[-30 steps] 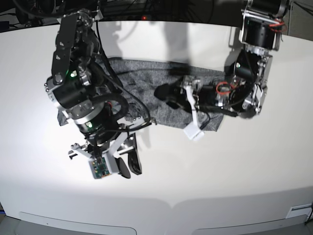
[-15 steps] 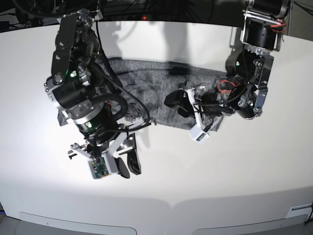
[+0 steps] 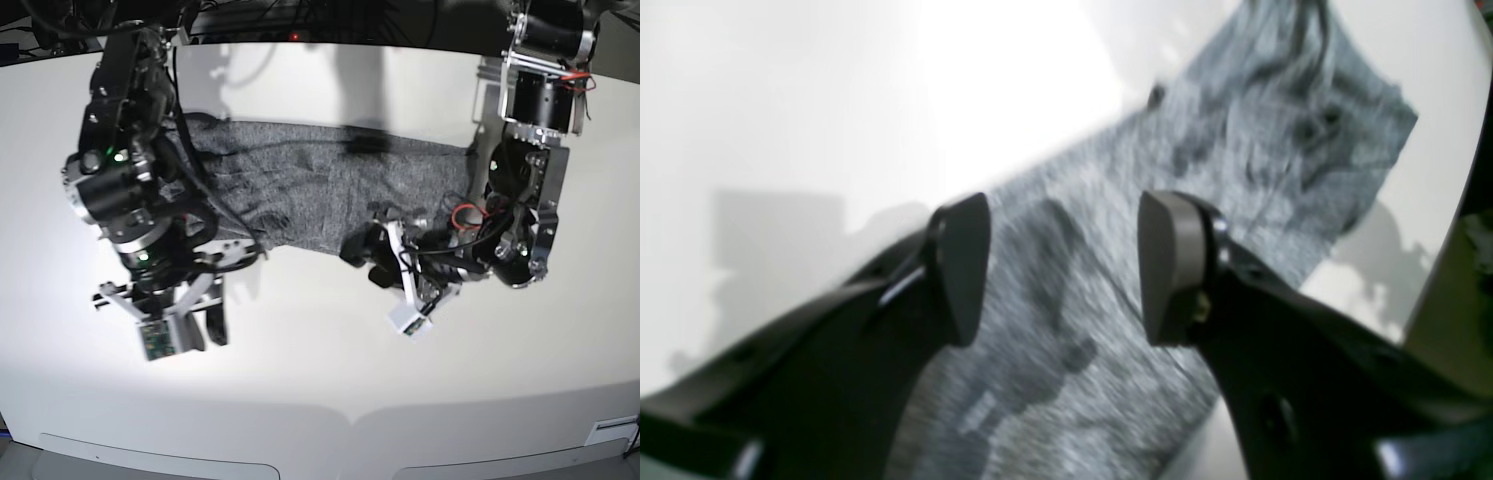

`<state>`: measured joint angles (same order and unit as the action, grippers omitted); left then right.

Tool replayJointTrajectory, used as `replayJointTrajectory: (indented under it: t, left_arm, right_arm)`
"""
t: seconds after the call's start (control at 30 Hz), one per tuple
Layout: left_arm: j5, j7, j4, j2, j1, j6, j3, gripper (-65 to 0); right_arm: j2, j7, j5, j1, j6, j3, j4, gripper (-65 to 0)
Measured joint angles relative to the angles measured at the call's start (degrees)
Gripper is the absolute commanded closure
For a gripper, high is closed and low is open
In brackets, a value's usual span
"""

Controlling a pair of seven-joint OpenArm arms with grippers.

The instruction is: Fold the T-shirt properly

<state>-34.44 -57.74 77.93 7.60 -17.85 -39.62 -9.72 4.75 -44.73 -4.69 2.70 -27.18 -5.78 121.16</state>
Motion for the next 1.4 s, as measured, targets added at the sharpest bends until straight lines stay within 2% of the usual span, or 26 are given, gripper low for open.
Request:
replayJointTrajectory:
  t: [0.07, 0.1, 0.17, 0.23, 0.37, 0.4, 0.5, 0.57, 0.77, 0.87, 1.03, 1.13, 1.27, 1.4]
  left_arm:
    - [5.4, 1.1, 0.3, -0.1, -1.0, 0.4, 0.0, -34.3]
    - [8.3, 1.3, 0.3, -0.1, -1.6, 2.1, 0.0, -34.3]
    - [12.9, 2.2, 0.3, 0.1, -2.8, 6.4, 0.0, -34.3]
    - [13.6, 2.3, 0.3, 0.3, -4.0, 7.2, 0.2, -34.3]
    - [10.8, 3.8, 1.3, -0.3, -4.5, 7.3, 0.0, -34.3]
    - [10.9, 3.9, 2.0, -0.7, -4.4, 7.3, 0.0, -34.3]
    - [10.9, 4.2, 4.2, -2.0, -4.5, 7.3, 0.0, -34.3]
    - [10.9, 4.7, 5.1, -3.1, -4.6, 7.3, 0.0, -34.4]
    - [10.8, 4.1, 5.3, -3.8, -4.5, 7.1, 0.0, -34.4]
    - [10.8, 3.6, 5.3, -3.7, -4.4, 7.1, 0.1, -34.4]
    - [10.8, 3.6, 5.3, -3.8, -4.4, 7.1, 0.0, -34.4]
    - [10.9, 3.4, 5.3, -3.8, -4.4, 7.1, 0.0, -34.4]
    - [10.8, 3.4, 5.3, -3.8, -4.4, 7.1, 0.0, -34.4]
    - [10.9, 3.3, 5.3, -3.8, -4.4, 7.1, 0.0, -34.3]
  right_arm:
    - [0.2, -1.0, -0.9, -0.1, 0.7, -4.0, 0.0, -14.1]
    - [0.7, -1.9, -2.8, -0.5, 1.9, -6.2, 0.0, -14.1]
    - [2.4, -2.6, -5.5, -2.1, 2.1, -10.7, 0.0, -14.1]
    - [4.3, -3.8, -6.6, -4.4, 2.1, -15.1, 0.0, -14.1]
    - [7.6, -4.7, -9.0, -10.5, 2.3, -21.4, 0.0, -14.2]
    - [8.4, -5.6, -9.0, -12.0, 2.3, -22.3, 0.0, -17.1]
    - [10.9, -8.2, -9.0, -15.5, 2.3, -24.2, -1.6, -35.8]
    - [12.0, -7.7, -9.1, -17.3, 2.3, -24.2, -3.6, -44.6]
    - [12.4, -7.8, -9.2, -14.6, 2.2, -24.0, -16.8, -45.2]
    - [12.3, -8.2, -14.1, -10.5, 2.3, -24.0, -25.9, -45.1]
    - [12.7, -8.7, -15.8, -3.8, -1.5, -23.9, -39.8, -45.1]
    - [14.4, -9.0, -19.9, -0.7, -4.4, -24.2, -47.2, -45.1]
    - [15.5, -12.8, -26.7, 0.3, -9.2, -24.3, -51.3, -45.1]
    - [15.7, -21.6, -37.0, 0.1, -12.8, -24.5, -51.3, -45.1]
